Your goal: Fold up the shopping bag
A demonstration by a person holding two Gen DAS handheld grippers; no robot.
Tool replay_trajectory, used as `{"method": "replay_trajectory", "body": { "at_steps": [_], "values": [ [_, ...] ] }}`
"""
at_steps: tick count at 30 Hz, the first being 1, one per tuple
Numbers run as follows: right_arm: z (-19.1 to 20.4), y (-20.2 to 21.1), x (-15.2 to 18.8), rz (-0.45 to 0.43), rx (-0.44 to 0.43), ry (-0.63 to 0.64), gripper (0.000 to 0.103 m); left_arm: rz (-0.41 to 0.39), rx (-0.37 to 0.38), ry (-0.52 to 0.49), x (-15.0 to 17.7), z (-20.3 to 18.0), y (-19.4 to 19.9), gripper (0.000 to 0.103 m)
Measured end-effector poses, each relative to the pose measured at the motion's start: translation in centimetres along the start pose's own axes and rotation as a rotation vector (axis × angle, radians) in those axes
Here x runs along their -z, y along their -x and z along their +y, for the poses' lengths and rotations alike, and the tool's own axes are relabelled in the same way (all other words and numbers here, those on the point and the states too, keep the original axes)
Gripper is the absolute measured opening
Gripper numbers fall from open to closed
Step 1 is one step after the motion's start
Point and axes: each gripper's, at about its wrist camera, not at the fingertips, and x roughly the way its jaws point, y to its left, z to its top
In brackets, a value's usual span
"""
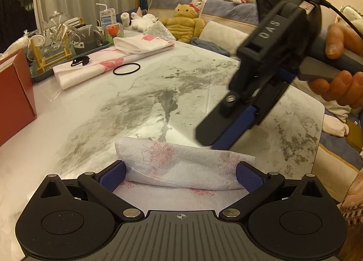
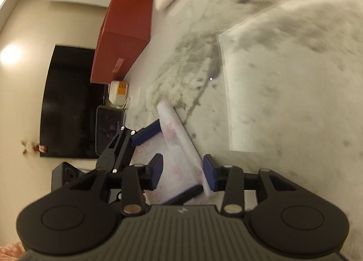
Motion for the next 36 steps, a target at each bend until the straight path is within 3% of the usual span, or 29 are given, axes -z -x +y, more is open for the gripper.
{"method": "replay_trajectory", "body": {
  "at_steps": [7, 10, 11, 13, 15, 17, 24, 30, 36],
  "values": [
    [3.9, -2.4, -1.2, 0.108, 0.096, 0.228, 0.036, -0.018, -0.005, 0.008, 0.5, 0.0, 0.3, 0.103],
    [3.0, -1.9, -0.9, 0.112, 0.104, 0.198, 0.023, -0.020, -0.005, 0.012, 0.6, -0.1, 0.5, 0.103],
    [2.8, -1.7, -0.6, 0.108, 0.117, 0.196, 0.013, -0.018, -0.004, 0.011, 0.5, -0.1, 0.5, 0.103],
    [2.9, -1.5, 0.1, 0.091, 0.150, 0.214, 0.008, 0.003, -0.006, 0.020, 0.2, -0.2, 0.5, 0.103],
    [4.3, -1.8, 0.9, 0.056, 0.231, 0.305, 0.002, 0.032, -0.011, 0.034, -0.3, -0.3, 0.6, 0.103],
    [6.8, -2.1, 2.0, 0.023, 0.368, 0.466, 0.002, 0.043, -0.009, 0.053, -0.7, -0.2, 0.9, 0.103],
    [12.1, -3.6, 4.3, 0.013, 0.743, 0.963, 0.002, 0.041, 0.045, 0.153, -1.3, 0.0, 1.4, 0.103],
    [13.2, -6.5, 7.9, 0.028, 0.975, 1.279, 0.003, 0.067, 0.074, 0.063, -1.3, -1.5, 0.8, 0.103],
    [14.2, -8.5, 9.3, 0.121, 0.940, 1.321, 0.004, 0.070, 0.092, -0.005, -0.4, -2.5, 0.5, 0.103]
  ]
}}
